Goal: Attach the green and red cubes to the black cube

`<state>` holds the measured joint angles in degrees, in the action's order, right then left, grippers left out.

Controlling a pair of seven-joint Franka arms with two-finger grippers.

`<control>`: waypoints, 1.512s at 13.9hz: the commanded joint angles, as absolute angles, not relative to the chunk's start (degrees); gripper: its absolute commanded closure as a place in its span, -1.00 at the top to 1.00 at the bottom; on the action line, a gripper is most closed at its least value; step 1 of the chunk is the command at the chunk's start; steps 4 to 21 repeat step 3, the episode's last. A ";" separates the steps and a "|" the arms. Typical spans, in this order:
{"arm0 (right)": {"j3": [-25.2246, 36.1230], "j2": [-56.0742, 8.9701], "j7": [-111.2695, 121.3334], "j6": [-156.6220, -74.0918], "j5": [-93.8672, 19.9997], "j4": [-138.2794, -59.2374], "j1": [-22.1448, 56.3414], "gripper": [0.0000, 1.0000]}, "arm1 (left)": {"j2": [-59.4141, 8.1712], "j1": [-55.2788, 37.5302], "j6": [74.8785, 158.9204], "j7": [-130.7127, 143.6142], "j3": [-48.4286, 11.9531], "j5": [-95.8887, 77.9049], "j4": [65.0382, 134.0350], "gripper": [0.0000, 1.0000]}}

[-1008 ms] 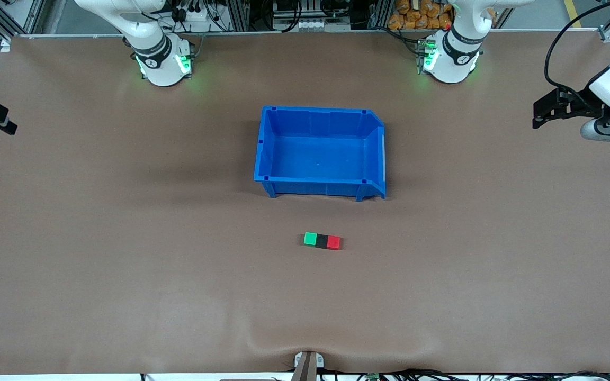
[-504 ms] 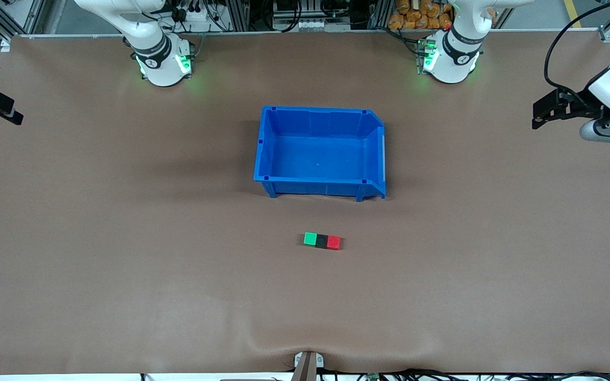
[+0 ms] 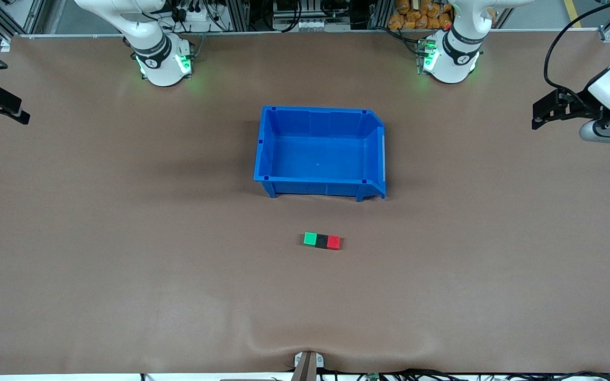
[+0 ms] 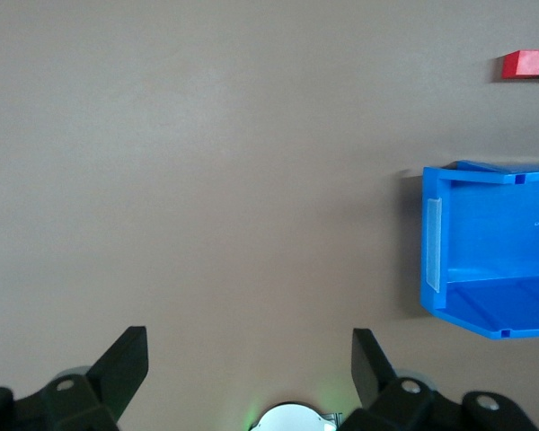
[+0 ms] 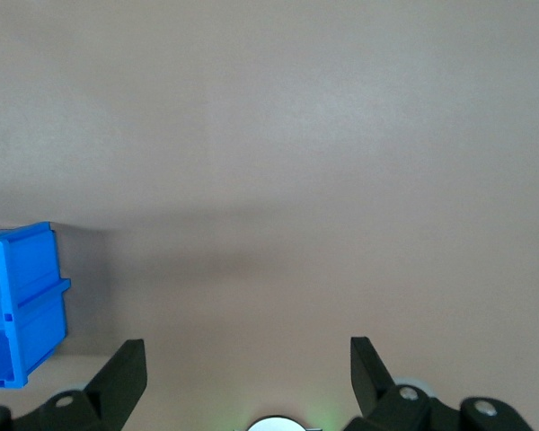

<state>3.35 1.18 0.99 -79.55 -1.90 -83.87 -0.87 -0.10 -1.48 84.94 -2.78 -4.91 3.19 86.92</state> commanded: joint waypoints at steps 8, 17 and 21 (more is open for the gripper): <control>3.25 1.14 0.70 -78.66 -1.41 -83.06 -0.79 1.00 | -0.09 -1.23 85.08 -2.72 -5.19 3.43 86.57 1.00; 3.25 1.14 0.70 -78.66 -1.41 -83.06 -0.79 1.00 | -0.09 -1.23 85.08 -2.72 -5.19 3.43 86.57 1.00; 3.25 1.14 0.70 -78.66 -1.41 -83.06 -0.79 1.00 | -0.09 -1.23 85.08 -2.72 -5.19 3.43 86.57 1.00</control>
